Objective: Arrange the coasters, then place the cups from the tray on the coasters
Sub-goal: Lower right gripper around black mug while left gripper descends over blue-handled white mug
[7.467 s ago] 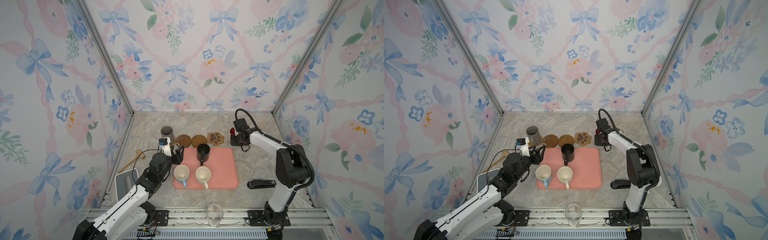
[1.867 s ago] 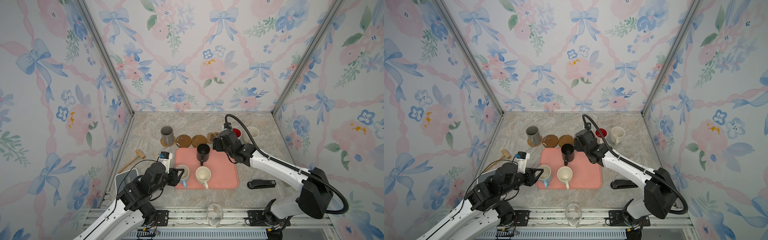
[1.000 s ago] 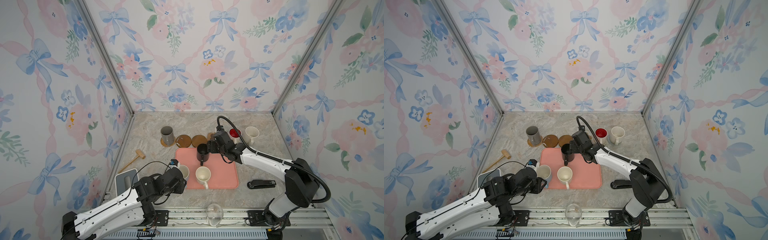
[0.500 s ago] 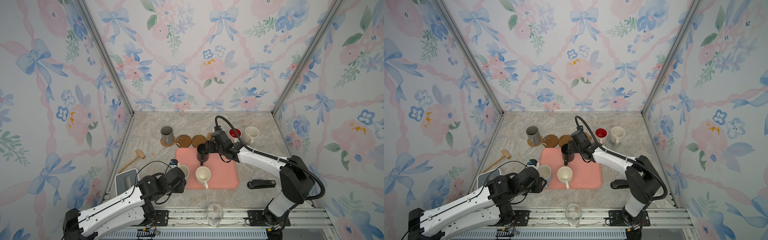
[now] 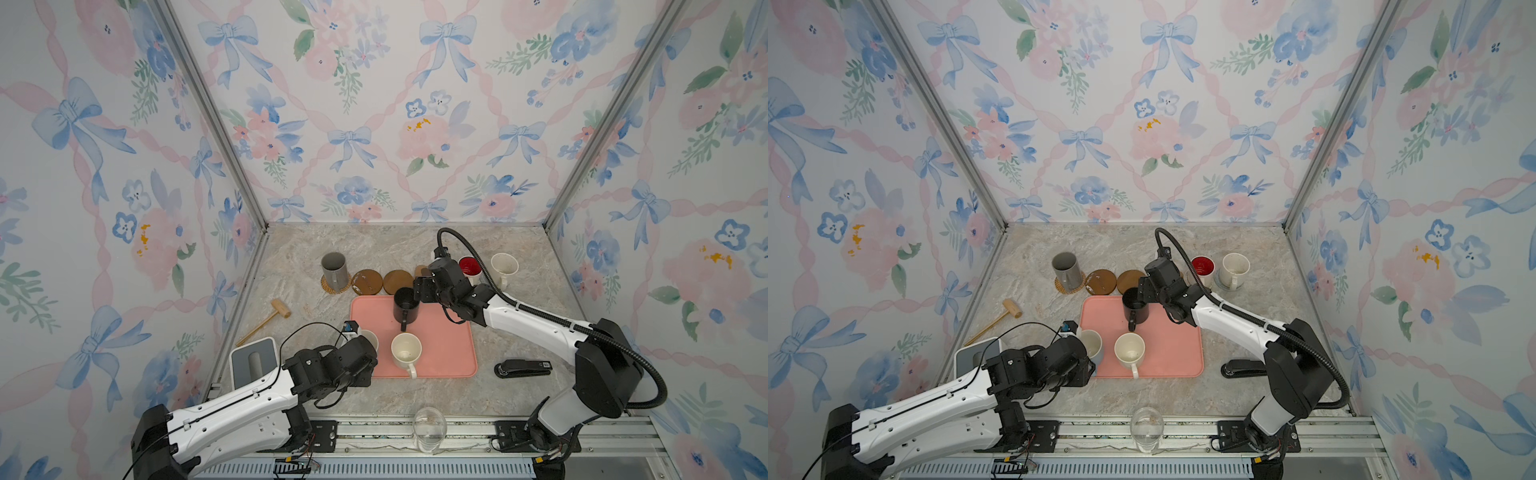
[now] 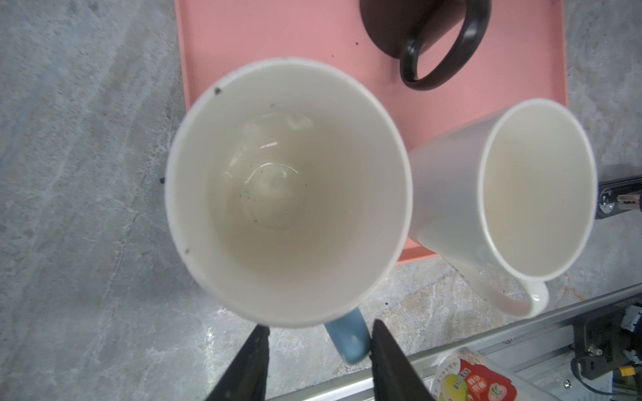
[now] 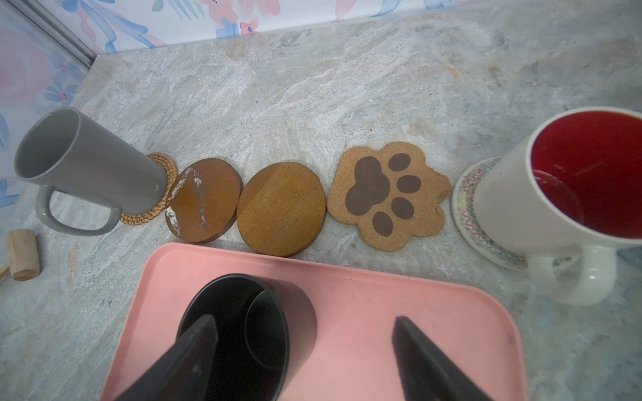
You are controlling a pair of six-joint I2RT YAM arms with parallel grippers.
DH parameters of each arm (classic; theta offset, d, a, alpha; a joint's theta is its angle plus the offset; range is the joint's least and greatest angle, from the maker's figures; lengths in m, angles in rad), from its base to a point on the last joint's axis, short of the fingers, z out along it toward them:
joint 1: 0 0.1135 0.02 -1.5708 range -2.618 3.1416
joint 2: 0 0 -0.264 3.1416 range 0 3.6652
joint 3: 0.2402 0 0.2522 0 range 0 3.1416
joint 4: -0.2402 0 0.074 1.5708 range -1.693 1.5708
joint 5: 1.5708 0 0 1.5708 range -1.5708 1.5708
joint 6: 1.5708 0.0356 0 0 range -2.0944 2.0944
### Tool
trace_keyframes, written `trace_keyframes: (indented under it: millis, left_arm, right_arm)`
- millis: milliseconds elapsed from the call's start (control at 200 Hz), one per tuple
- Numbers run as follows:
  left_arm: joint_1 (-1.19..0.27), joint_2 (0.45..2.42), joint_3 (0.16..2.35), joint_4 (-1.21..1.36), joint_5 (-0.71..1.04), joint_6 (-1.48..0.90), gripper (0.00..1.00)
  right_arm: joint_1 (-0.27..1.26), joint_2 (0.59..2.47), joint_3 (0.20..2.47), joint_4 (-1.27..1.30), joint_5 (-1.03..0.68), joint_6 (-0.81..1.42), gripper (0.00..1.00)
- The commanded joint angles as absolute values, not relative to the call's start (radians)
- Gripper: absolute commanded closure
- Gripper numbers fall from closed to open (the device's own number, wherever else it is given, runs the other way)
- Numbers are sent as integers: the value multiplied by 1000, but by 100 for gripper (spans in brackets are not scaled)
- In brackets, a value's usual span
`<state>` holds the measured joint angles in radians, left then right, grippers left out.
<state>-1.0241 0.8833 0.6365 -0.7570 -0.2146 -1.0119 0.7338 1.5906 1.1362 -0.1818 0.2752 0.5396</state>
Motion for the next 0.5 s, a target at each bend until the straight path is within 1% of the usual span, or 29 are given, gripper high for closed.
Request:
trace_keyframes:
  millis: [0,145,495]
  left_arm:
    - [-1041,913,672,-771,-247,-1056,55]
    - [-1068,937,676,-771,-271,-1085,55]
    - [-1070,941,644,-771,-296,-1127,56]
  right_arm:
    - [726,1560,1111,-200,303,539,17]
    - [719,1552,1102,-198,304,540,17]
    - [701,1539,1083,-195,292,541,17]
